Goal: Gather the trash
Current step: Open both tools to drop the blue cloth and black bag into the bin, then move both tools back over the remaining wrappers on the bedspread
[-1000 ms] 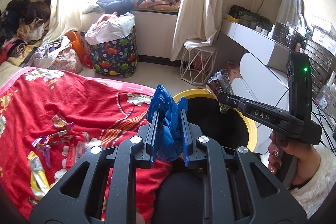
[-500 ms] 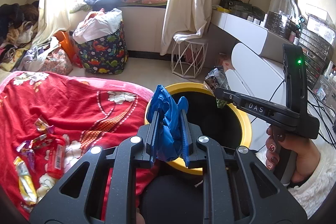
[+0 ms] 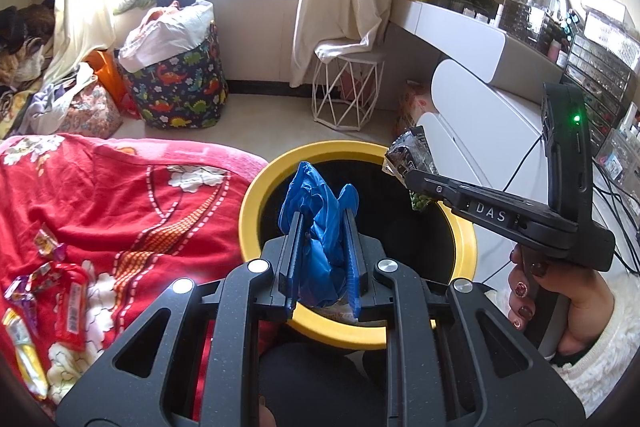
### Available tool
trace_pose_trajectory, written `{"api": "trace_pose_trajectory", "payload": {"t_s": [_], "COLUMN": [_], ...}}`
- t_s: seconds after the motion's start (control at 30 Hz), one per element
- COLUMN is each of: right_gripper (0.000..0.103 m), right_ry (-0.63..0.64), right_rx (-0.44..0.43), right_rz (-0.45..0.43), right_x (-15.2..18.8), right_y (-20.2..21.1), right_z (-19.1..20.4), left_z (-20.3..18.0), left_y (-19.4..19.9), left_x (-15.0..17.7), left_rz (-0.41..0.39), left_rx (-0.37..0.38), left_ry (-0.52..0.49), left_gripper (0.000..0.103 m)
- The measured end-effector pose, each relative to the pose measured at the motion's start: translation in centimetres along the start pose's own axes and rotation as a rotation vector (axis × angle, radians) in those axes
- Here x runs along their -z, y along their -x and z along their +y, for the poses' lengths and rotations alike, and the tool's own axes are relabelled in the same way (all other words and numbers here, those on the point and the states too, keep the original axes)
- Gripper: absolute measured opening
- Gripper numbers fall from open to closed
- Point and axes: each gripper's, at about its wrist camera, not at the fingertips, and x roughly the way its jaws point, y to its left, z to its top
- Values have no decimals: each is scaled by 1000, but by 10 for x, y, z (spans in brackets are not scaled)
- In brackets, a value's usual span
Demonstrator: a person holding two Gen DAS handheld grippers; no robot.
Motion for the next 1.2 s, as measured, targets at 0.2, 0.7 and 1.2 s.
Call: {"api": "trace_pose_trajectory", "payload": {"t_s": [0.2, 0.7, 1.2], "right_gripper": [17, 56, 70], "right_ry": [-27, -91, -37], "right_rx": [2, 43, 30], "right_rz": [12, -22, -47], "right_x": [3, 3, 3], "right_y": [-3, 3, 7], "right_z": [-12, -28, -4], "left_z": [-8, -5, 19], "left_y": [-19, -18, 15], "left_x": [-2, -6, -2], "left_rz": [31, -3, -56], "left_rx": [9, -9, -86], "left_ry": [-1, 66, 129], "left_gripper": [13, 87, 92]}}
